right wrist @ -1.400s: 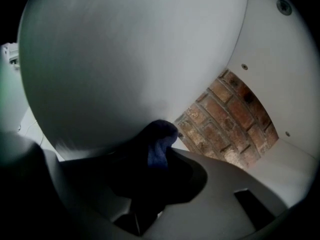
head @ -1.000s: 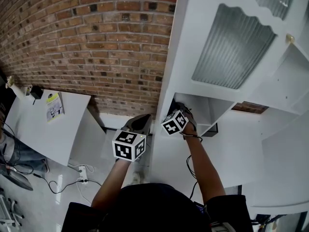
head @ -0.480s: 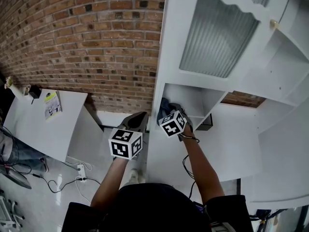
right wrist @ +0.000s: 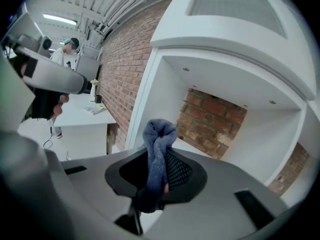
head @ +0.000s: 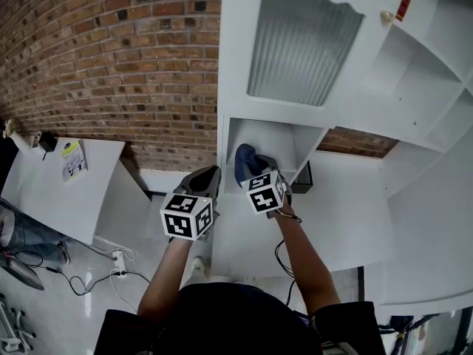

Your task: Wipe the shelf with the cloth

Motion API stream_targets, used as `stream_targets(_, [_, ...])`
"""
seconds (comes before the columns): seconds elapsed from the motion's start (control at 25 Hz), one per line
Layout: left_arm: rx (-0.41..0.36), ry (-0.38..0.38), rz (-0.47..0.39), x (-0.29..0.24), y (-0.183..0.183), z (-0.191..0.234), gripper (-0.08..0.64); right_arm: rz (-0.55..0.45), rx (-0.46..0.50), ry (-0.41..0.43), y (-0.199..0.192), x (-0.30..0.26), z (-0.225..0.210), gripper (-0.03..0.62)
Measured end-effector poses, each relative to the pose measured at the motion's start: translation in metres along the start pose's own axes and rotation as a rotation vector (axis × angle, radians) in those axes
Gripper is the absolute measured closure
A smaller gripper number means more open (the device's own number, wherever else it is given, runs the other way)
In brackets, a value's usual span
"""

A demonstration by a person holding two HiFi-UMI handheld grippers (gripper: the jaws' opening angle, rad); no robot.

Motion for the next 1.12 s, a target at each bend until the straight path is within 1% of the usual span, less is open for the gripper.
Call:
stream_targets(0.36, [-0.009, 0.029, -0.004, -0.001, -0.007, -0.026, 0.543, -0.079, -0.088, -0.007, -0.008, 0.032, -0.019, 0.506])
stream_targets(0.6, [-0.034, 0.037, 0.003, 0.003, -0.006, -0.029, 0.543, -0.146, -0.167, 0.001, 0.002, 0.045, -0.023, 0.506])
stream_targets(0.84, [-0.044, 0.027, -0.005, 0.009, 0.002, -0.023, 0.543, -0.156, -0.242, -0.013, 0.007, 0.057, -0.025, 0.506])
stream_targets(1.12, [-0.046, 0.004, -0.006, 0.027, 0.007, -0.017, 0.543, -0.161, -0.259, -0.028, 0.019, 0.071, -0.010, 0.506])
Point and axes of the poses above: the fingertips, and each gripper's own axes: x backward along the fingers, z to its left, y out of its top, the point moved 9 cm from there along x, backward along the fingers, and after that the axes turned 7 degrees about -y, right-handed, at the moved point
